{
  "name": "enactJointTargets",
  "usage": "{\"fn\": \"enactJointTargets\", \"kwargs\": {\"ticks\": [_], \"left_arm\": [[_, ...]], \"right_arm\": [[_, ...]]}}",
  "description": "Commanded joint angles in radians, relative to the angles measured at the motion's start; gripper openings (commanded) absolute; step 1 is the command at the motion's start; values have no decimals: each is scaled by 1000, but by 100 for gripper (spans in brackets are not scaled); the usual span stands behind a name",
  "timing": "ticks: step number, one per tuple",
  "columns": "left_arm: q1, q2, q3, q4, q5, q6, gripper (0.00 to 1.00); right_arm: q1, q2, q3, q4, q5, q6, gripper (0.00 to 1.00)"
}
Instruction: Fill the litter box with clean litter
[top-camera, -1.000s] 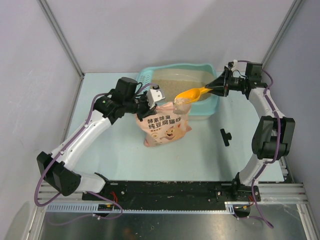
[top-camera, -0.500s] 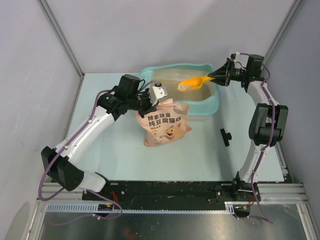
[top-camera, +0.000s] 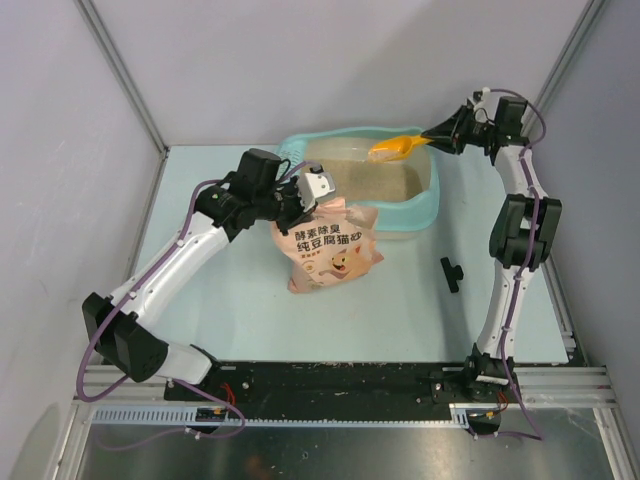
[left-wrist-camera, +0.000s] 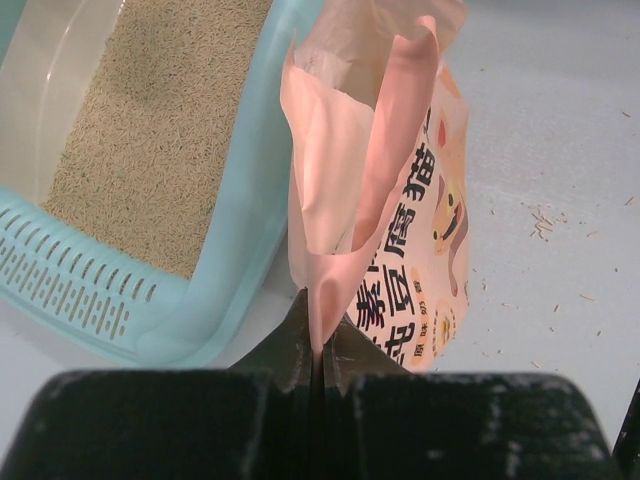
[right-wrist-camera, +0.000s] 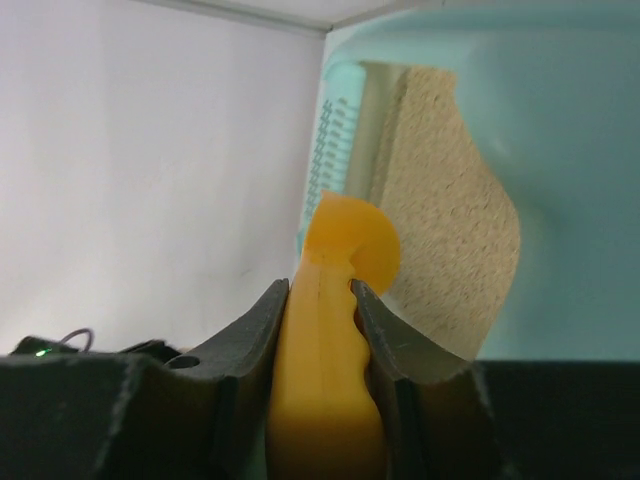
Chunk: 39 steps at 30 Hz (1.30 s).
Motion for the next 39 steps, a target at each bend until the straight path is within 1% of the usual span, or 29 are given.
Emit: {"fn": "enactJointTargets", "kwargs": {"ticks": [1,3,5,7,10,12,13,14,15,16,17,18,20,21,23,25,26,27,28,29,31,32,33,34,35,37,38,39], "left_arm": [[3,-63,28,97,0,37,0],[3,-69,23,97,10,39,0],[2,-78,14,97,19,39,0],[3,-83,2,97,28,37,0],[2,-100,-22,99,39,44,0],[2,-115,-35,102,48,41,0],[2,-120,-47,105,49,40,0],[3,-124,-53,106,54,37,0],[3,-130,-59,109,54,36,0],[3,-140,-72,111,56,36,0],[2,-144,-75,114,59,33,0],[3,-149,-79,114,65,28,0],[2,-164,-88,116,71,28,0],[0,-167,-92,116,76,28,0],[0,-181,-98,119,76,28,0],[0,-184,-98,122,80,33,0],[2,-181,-98,123,83,33,0],[2,-179,-98,125,85,34,0],[2,-178,-93,131,86,34,0],[2,-175,-92,139,86,36,0],[3,-167,-87,145,85,34,0],[3,-166,-85,151,82,34,0],[3,-160,-84,152,82,33,0],[2,-161,-82,154,82,33,0],[2,-160,-82,156,82,33,0],[2,-158,-75,157,79,31,0],[3,-156,-73,160,80,28,0],[2,-155,-72,162,79,24,0]], "right_arm": [[21,-28,135,-144,138,-218,0],[33,-32,177,-218,214,-275,0],[59,-32,200,-235,259,-302,0],[84,-21,226,-258,338,-327,0],[145,5,292,-287,438,-372,0],[222,22,335,-284,501,-372,0],[240,33,353,-281,518,-372,0],[268,40,376,-287,544,-399,0],[309,54,414,-295,619,-426,0],[334,62,430,-303,660,-450,0],[351,67,441,-309,697,-510,0],[381,70,448,-313,767,-545,0],[396,73,479,-336,823,-623,0],[399,64,476,-358,848,-681,0],[394,4,432,-399,857,-745,0],[396,-59,377,-421,880,-878,0],[400,-132,285,-422,903,-924,0],[405,-181,233,-410,950,-976,0],[409,-229,165,-392,975,-1057,0],[409,-325,52,-343,1012,-1096,0],[403,-409,-44,-310,1008,-1146,0],[393,-479,-68,-327,950,-1153,0],[386,-504,-85,-350,917,-1153,0],[382,-530,-82,-379,888,-1139,0],[376,-550,-72,-461,804,-1135,0],[348,-600,-26,-554,692,-1113,0],[343,-616,-13,-626,643,-1102,0],[342,-649,-1,-652,636,-1092,0]]}}
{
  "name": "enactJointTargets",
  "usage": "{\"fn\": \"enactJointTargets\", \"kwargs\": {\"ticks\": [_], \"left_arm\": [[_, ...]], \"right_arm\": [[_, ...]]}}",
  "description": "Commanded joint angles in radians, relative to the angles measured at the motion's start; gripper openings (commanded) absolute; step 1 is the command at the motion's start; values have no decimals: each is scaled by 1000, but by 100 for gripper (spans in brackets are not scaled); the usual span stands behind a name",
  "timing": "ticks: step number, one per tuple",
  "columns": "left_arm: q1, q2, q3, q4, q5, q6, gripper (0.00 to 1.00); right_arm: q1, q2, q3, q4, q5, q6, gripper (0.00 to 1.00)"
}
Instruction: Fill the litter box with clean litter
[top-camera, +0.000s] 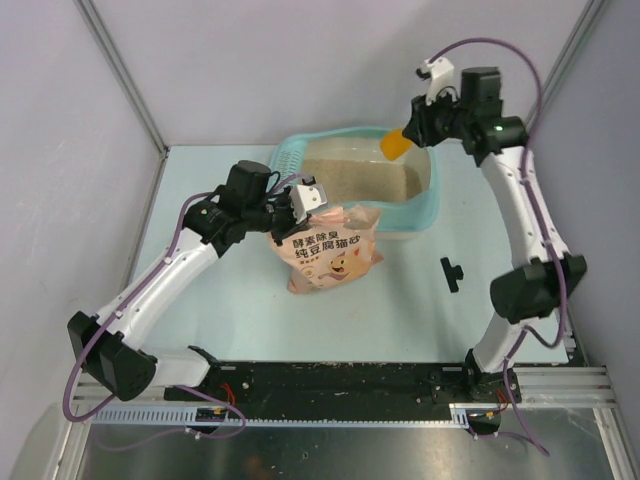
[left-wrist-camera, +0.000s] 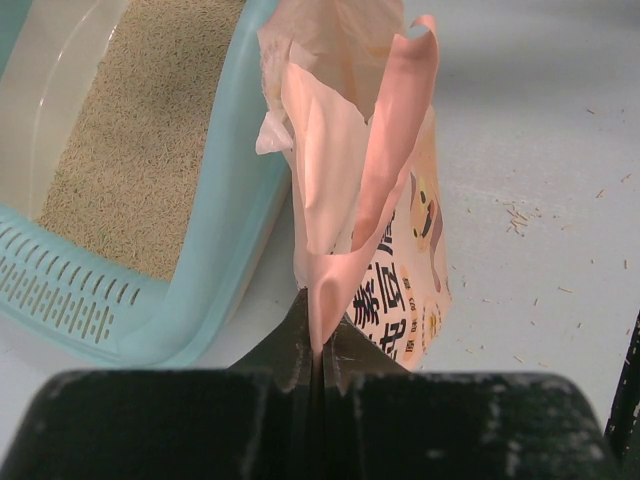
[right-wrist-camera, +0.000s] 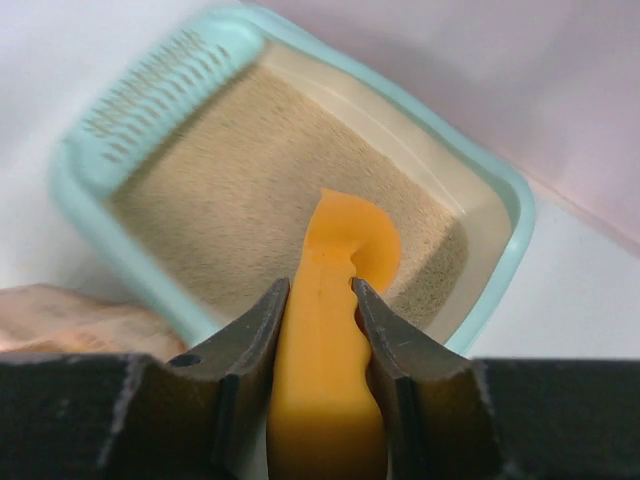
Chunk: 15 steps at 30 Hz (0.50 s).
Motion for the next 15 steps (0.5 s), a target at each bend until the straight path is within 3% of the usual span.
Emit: {"fn": "enactJointTargets", "kwargs": {"ticks": [1,8,15], "left_arm": [[3,-41,46,116,31,8,0],[2,-49,42,142,19,-29,0],[2,-73,11,159,7,-49,0]], "right_arm": [[-15,-145,74,-172,-190,-3,0],[-12,-193,125,-408,-422,-5,0],[12,-236,21,-482,-460,-54,0]]}}
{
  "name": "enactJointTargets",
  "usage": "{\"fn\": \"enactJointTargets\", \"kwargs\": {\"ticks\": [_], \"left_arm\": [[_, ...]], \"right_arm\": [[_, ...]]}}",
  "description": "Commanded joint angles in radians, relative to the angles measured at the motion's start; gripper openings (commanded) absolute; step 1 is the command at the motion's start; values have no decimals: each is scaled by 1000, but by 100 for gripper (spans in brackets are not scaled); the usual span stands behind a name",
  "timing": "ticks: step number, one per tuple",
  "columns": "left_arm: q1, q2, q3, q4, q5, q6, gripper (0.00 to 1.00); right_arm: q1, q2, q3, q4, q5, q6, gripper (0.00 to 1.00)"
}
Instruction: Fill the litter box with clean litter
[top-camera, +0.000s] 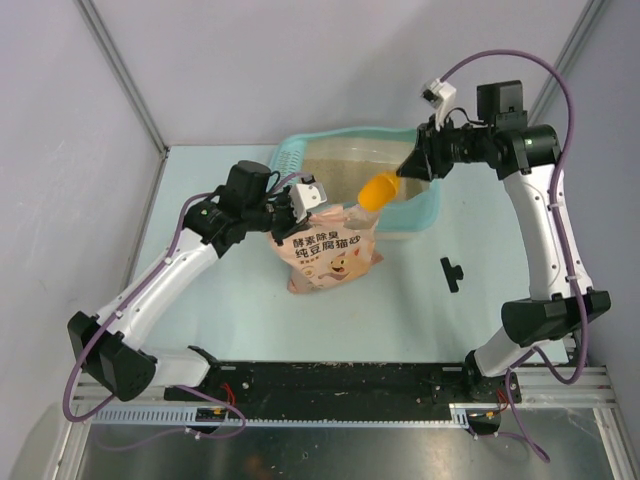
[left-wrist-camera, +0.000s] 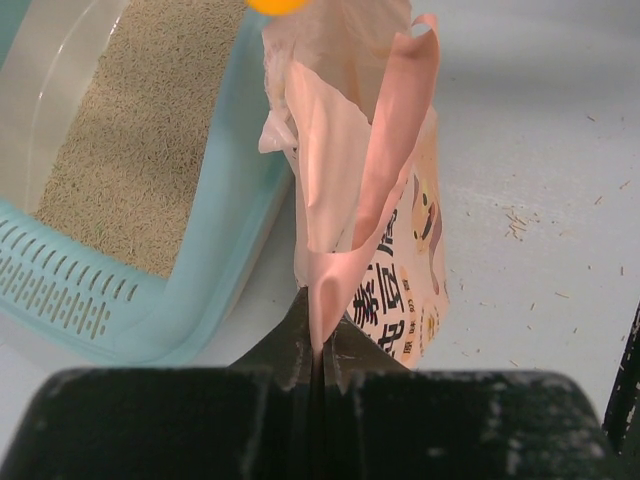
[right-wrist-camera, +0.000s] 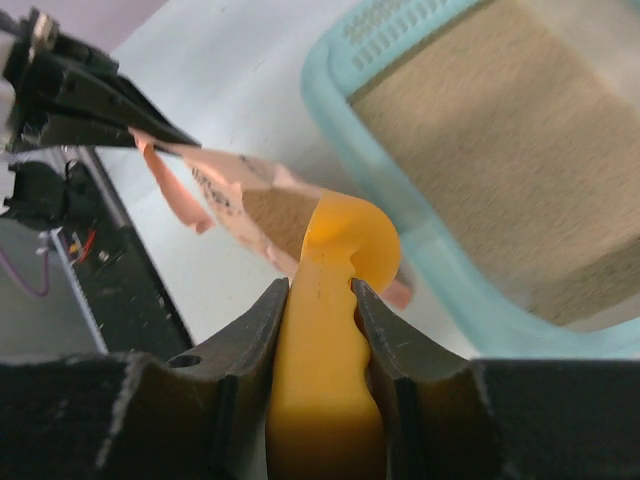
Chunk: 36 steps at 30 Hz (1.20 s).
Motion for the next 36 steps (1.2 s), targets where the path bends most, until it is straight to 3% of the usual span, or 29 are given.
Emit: {"fn": "enactJointTargets", "kwargs": {"ticks": [1,6,12,19,25,36], "left_arm": [[2,-77,10,154,12,-21,0],[2,-90,4,155,24,-29,0],[3,-110,1,154,89,-33,0],[-6,-132,-13,155,141,-64,0],[-15,-141,-16,176,127,-81,0],[-46,-113,-10,204,146,-141,0]], "right_arm": [[22,-24,-29,-109,-61,-62,0],[98,0,-63,-132,11,-127,0],[241,106,3,-97,248,-75,0],[346,129,23,0,622,307,0],[362,89,-161,62,710,407,0],[410,23,-543,193,690,476,0]]}}
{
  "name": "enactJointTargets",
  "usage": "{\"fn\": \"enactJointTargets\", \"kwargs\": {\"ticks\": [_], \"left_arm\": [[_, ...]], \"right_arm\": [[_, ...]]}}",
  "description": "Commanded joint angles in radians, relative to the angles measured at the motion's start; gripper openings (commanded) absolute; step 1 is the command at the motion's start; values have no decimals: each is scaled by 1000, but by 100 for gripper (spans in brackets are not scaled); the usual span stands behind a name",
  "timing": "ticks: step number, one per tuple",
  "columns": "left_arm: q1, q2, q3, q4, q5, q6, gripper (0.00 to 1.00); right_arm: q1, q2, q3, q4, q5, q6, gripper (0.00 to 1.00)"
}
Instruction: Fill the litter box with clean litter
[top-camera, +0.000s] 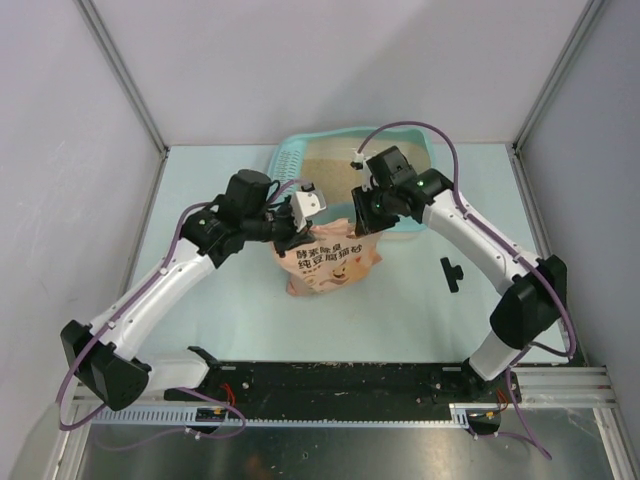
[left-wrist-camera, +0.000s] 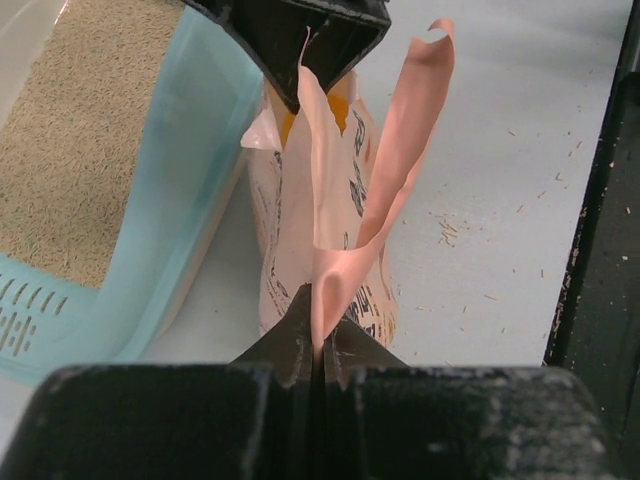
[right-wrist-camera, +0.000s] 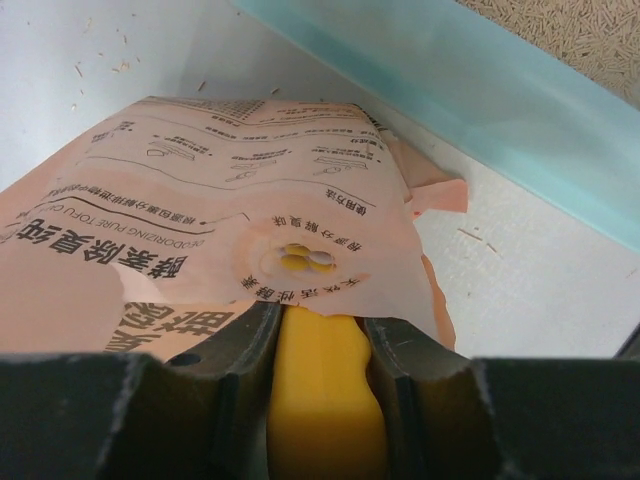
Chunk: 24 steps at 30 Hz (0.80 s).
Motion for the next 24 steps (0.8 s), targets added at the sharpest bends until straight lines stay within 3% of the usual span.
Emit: {"fn": "enactJointTargets", "kwargs": {"ticks": [1,9,16,24], "left_arm": [[-11,-49,42,195,91,-51,0],[-25,-12,2,259,134,-96,0],[-29,-6,-26,293,112,-79,0],[-29,-4,-38,293,46,-10,0]], "right_arm": [[6,-26,-123,35,35,32,0],[3,4,-226,228,-155,154,0],[-23,1,-287,342,-486,240,0],[-150,14,-298,468,-890,354,0]]}}
